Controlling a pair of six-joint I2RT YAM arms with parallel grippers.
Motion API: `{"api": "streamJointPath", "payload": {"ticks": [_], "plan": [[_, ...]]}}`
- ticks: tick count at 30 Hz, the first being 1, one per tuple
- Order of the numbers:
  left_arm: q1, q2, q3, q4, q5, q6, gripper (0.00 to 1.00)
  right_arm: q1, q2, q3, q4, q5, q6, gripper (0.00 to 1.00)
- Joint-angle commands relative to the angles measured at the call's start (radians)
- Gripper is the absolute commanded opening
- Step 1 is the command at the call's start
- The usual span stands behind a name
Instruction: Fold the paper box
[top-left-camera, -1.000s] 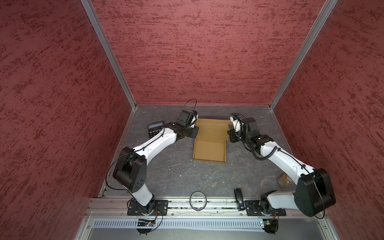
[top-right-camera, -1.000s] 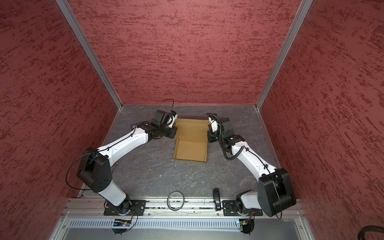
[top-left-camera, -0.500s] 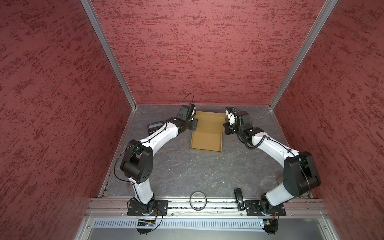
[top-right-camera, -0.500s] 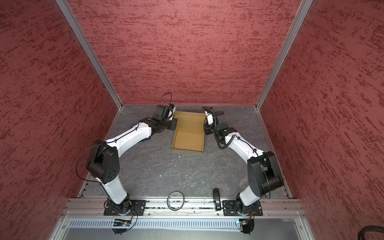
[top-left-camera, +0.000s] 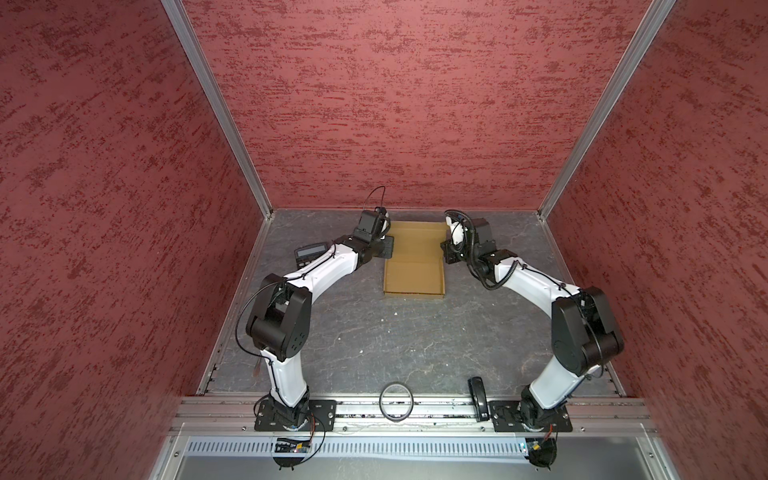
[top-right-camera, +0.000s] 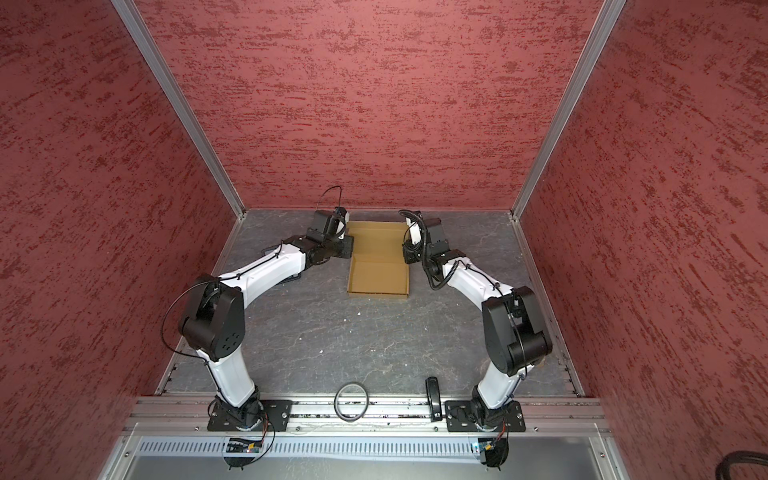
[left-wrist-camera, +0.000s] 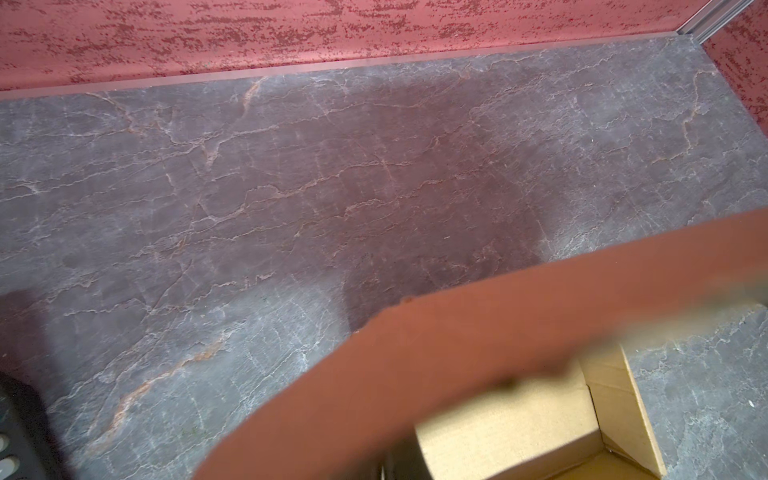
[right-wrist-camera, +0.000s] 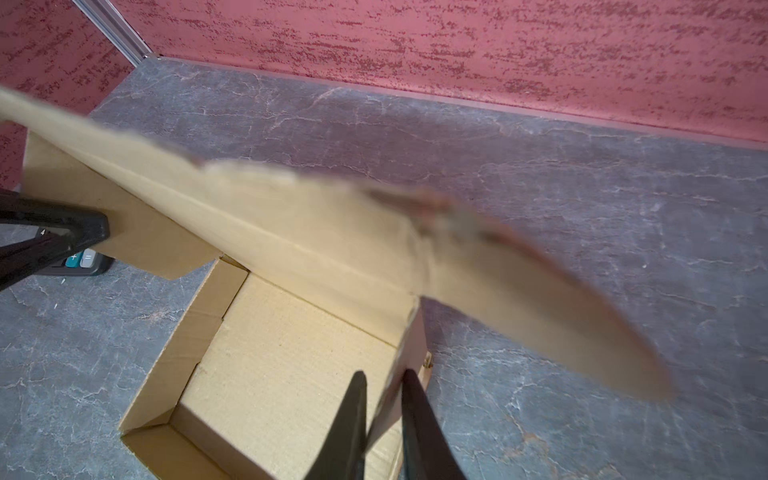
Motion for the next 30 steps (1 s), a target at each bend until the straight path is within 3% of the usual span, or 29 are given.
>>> {"api": "streamJointPath", "payload": {"ticks": [1, 30], "plan": [[-0.003, -0.002, -0.012, 0.073, 0.051, -0.025, 0.02, 0.014, 0.002, -0.004, 0.042, -0.012, 0.022, 0.17], [-0.023, -0.053, -0.181, 0.166, 0.011, -0.083, 0.01, 0.058, -0.071, -0.175, 0.117, 0.003, 0.079, 0.18]]}}
